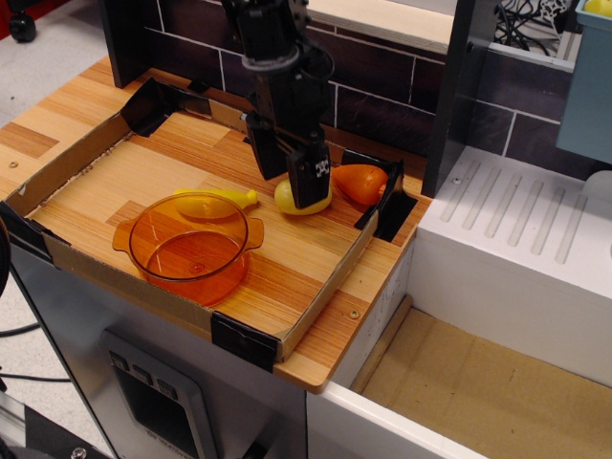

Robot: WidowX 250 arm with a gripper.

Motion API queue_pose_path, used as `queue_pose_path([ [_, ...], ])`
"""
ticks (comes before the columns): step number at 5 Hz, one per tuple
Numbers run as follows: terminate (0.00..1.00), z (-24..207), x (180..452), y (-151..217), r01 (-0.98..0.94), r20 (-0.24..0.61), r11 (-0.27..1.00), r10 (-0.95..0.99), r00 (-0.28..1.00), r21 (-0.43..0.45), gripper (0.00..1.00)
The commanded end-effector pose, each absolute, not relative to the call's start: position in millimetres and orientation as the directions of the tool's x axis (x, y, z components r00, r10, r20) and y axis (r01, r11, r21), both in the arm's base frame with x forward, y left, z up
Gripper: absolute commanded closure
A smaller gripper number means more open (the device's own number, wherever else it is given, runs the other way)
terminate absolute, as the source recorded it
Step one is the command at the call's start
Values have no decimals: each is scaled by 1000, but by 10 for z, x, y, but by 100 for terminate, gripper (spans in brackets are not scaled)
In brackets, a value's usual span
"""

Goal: Put potato in pot

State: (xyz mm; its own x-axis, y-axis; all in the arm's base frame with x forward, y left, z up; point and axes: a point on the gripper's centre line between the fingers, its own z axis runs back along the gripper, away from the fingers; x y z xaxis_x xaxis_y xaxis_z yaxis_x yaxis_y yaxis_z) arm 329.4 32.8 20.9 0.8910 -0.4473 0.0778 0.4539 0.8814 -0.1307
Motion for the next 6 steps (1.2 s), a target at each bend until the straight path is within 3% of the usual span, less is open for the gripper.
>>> queue_pose_path([
  [1, 0, 118, 3304, 334, 453, 78, 891, -450, 890, -36, 0],
  [2, 0, 230, 3304, 361, 461, 108, 887, -456, 883, -24, 100],
  [4, 0, 644, 3271, 511, 439, 198, 897, -423, 884, -44, 100],
  [5, 0, 1010, 3165, 677, 427, 251, 900, -394, 884, -91, 100],
  [6, 0, 1110, 2924, 886, 428, 243, 897, -394, 886, -108, 100],
])
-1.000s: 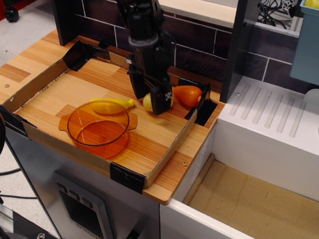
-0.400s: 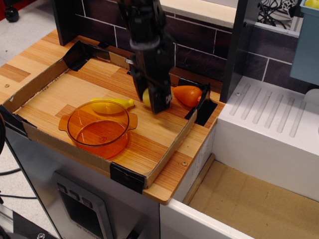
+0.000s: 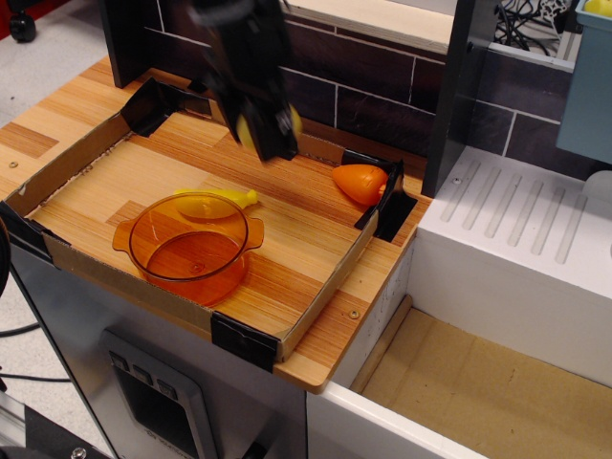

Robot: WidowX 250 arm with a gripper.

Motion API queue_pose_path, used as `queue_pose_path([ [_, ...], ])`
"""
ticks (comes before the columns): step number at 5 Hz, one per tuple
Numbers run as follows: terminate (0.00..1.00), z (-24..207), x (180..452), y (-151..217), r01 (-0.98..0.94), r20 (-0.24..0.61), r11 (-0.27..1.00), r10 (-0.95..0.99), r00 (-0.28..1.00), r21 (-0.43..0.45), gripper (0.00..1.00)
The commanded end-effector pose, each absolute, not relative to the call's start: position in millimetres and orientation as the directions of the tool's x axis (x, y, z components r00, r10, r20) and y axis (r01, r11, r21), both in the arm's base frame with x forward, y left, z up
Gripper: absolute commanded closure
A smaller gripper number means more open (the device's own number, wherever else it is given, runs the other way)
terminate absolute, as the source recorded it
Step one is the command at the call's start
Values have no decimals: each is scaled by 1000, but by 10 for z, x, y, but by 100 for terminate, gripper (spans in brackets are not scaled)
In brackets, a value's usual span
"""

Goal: Put potato in pot

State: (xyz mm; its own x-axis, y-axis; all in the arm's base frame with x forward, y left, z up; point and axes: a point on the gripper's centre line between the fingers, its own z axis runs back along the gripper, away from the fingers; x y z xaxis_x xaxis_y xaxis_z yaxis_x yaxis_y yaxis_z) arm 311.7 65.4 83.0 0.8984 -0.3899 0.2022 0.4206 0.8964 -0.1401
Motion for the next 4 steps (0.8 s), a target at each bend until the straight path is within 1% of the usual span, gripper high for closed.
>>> queue_pose_path([
  [1, 0, 1003, 2683, 965, 492, 230, 863, -459, 858, -112, 100],
  [2, 0, 815, 2543, 910, 517, 196, 851, -494, 847, -88, 100],
  [3, 0, 666, 2431, 787, 548, 173, 832, -529, 831, -88, 100],
  [4, 0, 672, 2395, 688, 548, 171, 832, -530, 831, -88, 100],
])
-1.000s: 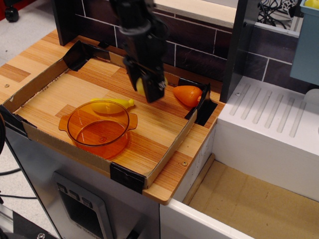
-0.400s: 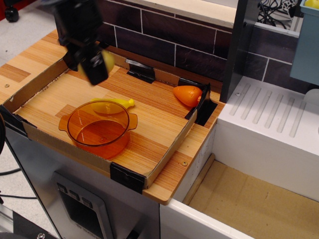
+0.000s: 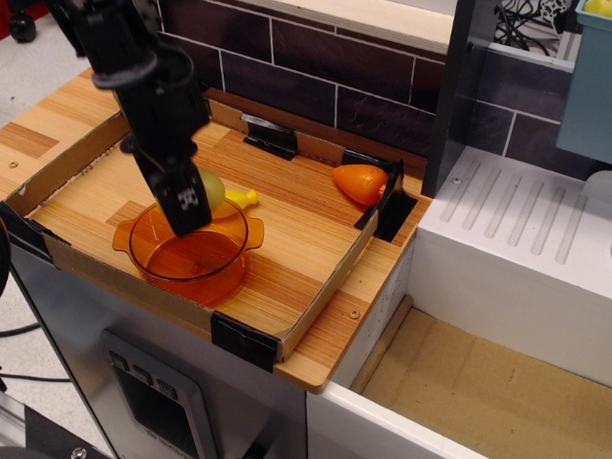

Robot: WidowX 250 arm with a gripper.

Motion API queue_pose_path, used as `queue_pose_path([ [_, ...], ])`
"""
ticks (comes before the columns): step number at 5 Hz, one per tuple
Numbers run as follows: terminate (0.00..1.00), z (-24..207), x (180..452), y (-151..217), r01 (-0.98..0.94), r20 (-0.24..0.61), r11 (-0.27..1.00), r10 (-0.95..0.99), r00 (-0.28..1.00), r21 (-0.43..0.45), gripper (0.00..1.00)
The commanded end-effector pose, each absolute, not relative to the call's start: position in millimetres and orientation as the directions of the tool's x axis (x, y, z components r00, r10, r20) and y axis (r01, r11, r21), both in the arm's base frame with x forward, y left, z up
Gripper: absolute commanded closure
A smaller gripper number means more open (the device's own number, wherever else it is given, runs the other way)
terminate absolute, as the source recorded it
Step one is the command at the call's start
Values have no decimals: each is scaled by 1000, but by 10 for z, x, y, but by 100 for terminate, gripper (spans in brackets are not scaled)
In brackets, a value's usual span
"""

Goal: Put potato in pot

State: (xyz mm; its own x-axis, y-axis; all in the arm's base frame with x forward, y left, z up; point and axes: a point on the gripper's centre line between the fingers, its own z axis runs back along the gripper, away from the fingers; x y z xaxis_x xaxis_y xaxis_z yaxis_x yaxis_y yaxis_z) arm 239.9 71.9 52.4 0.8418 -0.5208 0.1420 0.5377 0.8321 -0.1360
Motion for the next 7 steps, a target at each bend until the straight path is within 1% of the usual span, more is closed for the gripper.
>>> queue_pose_path([
  [1, 0, 683, 2374, 713, 539, 175, 838, -521, 836, -83, 0],
  [2, 0, 713, 2368, 748, 546, 159, 831, -528, 834, -106, 0],
  [3, 0, 849, 2413, 747, 537, 146, 836, -521, 841, -109, 0],
  [4, 0, 1218, 2583, 745, 467, 163, 877, -447, 880, -116, 0],
  [5, 0, 1375, 2761, 840, 406, 162, 906, -386, 908, -122, 0],
  [6, 0, 1375, 2761, 840, 406, 162, 906, -386, 908, -122, 0],
  [7, 100, 1375, 2761, 840, 406, 162, 906, -386, 908, -122, 0],
])
